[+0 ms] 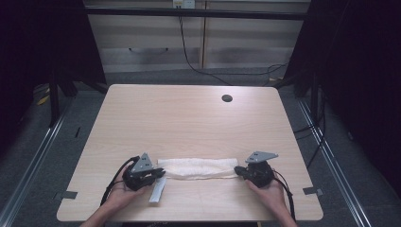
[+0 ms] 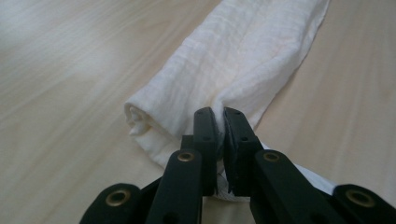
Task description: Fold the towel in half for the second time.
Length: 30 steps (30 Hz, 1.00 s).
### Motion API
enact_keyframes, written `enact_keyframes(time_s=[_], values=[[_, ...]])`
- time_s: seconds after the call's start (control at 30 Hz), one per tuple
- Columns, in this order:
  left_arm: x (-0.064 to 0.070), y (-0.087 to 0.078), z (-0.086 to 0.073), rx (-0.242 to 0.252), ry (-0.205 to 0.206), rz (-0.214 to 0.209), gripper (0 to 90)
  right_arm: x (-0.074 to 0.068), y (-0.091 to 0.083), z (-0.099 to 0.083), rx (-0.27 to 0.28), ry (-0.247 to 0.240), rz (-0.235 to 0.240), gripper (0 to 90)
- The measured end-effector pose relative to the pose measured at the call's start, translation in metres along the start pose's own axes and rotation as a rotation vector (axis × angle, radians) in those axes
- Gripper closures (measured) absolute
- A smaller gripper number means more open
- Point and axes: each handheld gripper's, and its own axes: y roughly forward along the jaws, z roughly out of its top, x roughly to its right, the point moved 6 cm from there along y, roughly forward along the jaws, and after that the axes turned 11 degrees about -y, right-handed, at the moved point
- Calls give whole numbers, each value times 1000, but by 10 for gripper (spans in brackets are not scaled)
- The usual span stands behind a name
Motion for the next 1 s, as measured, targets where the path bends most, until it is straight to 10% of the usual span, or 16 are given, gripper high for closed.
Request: enact_keyframes(time_s=[0.4, 1.0], values=[[-41, 15, 16, 35, -147, 14, 847, 25, 27, 22, -6, 17, -53, 880], [-31, 0, 10, 24, -136, -3, 627, 17, 17, 13, 24, 47, -17, 652]])
